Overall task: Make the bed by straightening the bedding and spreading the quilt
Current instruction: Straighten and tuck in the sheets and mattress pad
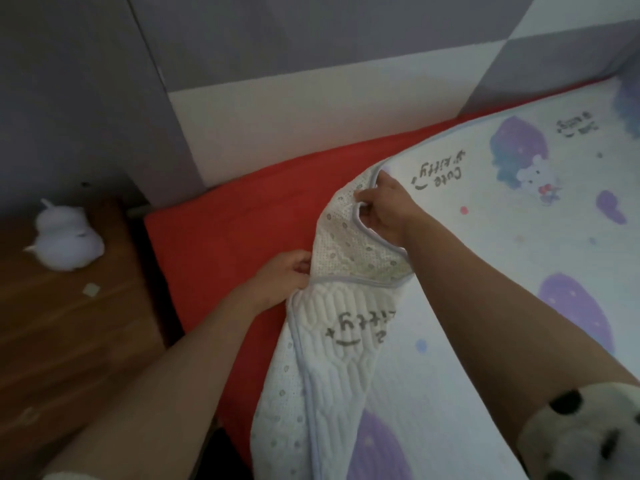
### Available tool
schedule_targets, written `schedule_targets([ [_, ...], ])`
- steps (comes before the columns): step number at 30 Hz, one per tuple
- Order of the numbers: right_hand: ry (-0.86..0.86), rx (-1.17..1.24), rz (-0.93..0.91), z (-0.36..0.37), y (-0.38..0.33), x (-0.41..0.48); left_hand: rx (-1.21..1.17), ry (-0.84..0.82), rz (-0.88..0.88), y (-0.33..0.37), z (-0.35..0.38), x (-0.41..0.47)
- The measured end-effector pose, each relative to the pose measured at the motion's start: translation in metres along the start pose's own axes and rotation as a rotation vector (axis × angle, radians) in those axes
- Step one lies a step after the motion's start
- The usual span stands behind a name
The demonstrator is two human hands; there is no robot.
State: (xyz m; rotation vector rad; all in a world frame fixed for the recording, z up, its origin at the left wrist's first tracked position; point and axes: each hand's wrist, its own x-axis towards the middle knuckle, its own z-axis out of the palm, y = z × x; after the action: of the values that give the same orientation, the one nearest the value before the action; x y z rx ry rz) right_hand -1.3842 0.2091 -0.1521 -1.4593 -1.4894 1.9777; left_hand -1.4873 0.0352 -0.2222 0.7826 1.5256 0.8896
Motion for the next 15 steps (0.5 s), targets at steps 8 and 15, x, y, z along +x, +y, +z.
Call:
schedule_targets([
  [8, 0.023, 0.067, 0.019, 0.030, 0.004, 0.020, 0.436, 0.275, 0.040, -0.022, -0.036, -0.006],
  [15, -0.030, 0.127, 0.029, 0.051, 0.002, 0.028, 0.765, 0.824, -0.114, -0.018, -0.106, -0.023],
])
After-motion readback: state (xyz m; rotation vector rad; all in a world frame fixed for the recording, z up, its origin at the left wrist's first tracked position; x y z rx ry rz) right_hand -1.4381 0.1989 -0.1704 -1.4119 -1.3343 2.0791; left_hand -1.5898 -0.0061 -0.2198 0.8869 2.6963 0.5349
